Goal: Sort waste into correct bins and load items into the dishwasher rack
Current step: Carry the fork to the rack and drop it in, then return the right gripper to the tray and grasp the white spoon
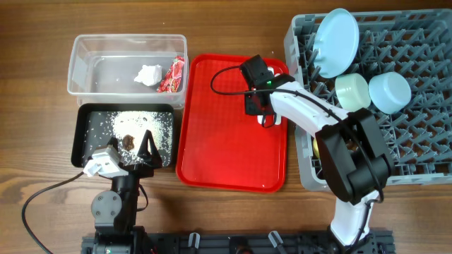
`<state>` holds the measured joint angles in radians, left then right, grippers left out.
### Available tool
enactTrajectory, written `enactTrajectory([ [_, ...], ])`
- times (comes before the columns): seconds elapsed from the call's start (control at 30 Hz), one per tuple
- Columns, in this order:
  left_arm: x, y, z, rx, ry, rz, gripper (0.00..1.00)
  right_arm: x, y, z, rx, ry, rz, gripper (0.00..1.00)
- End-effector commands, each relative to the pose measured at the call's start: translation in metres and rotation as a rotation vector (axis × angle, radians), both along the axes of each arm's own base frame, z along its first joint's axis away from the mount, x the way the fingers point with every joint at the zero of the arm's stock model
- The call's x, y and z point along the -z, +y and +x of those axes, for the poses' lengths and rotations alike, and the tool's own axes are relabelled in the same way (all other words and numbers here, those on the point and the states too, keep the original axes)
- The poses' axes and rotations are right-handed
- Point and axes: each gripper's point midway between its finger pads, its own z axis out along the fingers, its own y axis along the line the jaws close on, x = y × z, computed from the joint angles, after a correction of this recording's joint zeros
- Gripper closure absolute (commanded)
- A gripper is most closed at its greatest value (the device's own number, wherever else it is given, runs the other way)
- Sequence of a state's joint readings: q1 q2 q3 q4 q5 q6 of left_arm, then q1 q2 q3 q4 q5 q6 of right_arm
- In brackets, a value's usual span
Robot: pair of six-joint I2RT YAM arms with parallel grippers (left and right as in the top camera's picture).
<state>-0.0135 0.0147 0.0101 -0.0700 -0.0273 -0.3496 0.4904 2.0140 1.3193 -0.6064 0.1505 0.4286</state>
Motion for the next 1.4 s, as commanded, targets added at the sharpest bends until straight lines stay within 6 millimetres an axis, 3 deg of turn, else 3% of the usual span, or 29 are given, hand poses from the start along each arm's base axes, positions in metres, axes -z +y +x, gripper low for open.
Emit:
enactTrajectory([
  [0.0, 0.001, 0.000, 0.000, 0.002, -0.003, -0.002, 0.00, -0.045, 0.000, 0.007, -0.005, -0.108, 0.014, 0.95],
  [0.03, 0.001, 0.000, 0.000, 0.002, -0.003, -0.002, 0.00, -0.064, -0.003, 0.012, 0.006, -0.160, 0.016, 0.94],
  [0.2, 0.001, 0.000, 0.000, 0.002, -0.003, -0.002, 0.00, -0.120, -0.025, 0.021, -0.001, -0.285, 0.011, 0.94],
  [0.33, 0.001, 0.000, 0.000, 0.002, -0.003, -0.002, 0.00, -0.154, -0.070, 0.028, 0.033, -0.356, -0.040, 0.93],
  [0.5, 0.001, 0.000, 0.000, 0.002, -0.003, -0.002, 0.00, -0.145, -0.125, 0.035, 0.091, -0.314, -0.108, 0.93],
  [0.63, 0.001, 0.000, 0.000, 0.002, -0.003, -0.002, 0.00, -0.111, -0.138, 0.031, 0.055, -0.207, -0.163, 0.92],
  [0.7, 0.001, 0.000, 0.000, 0.002, -0.003, -0.002, 0.00, -0.096, -0.134, 0.025, 0.010, -0.150, -0.174, 0.85],
  [0.77, 0.001, 0.000, 0.000, 0.002, -0.003, -0.002, 0.00, -0.095, -0.124, 0.018, -0.019, -0.130, -0.180, 0.77],
  [0.87, 0.001, 0.000, 0.000, 0.002, -0.003, -0.002, 0.00, -0.115, -0.106, 0.017, -0.050, -0.190, -0.188, 0.56],
  [0.97, 0.001, 0.000, 0.000, 0.002, -0.003, -0.002, 0.00, -0.139, -0.072, 0.014, -0.121, -0.273, -0.137, 0.49],
  [1.03, 0.001, 0.000, 0.000, 0.002, -0.003, -0.002, 0.00, -0.146, -0.036, 0.007, -0.171, -0.301, -0.057, 0.46],
  [1.17, 0.001, 0.000, 0.000, 0.002, -0.003, -0.002, 0.00, -0.124, -0.009, -0.002, -0.126, -0.232, 0.044, 0.46],
  [1.23, 0.001, 0.000, 0.000, 0.002, -0.003, -0.002, 0.00, -0.097, -0.007, -0.002, -0.056, -0.165, 0.056, 0.46],
  [1.37, 0.001, 0.000, 0.000, 0.002, -0.003, -0.002, 0.00, -0.060, -0.013, 0.005, -0.021, -0.126, -0.012, 0.48],
])
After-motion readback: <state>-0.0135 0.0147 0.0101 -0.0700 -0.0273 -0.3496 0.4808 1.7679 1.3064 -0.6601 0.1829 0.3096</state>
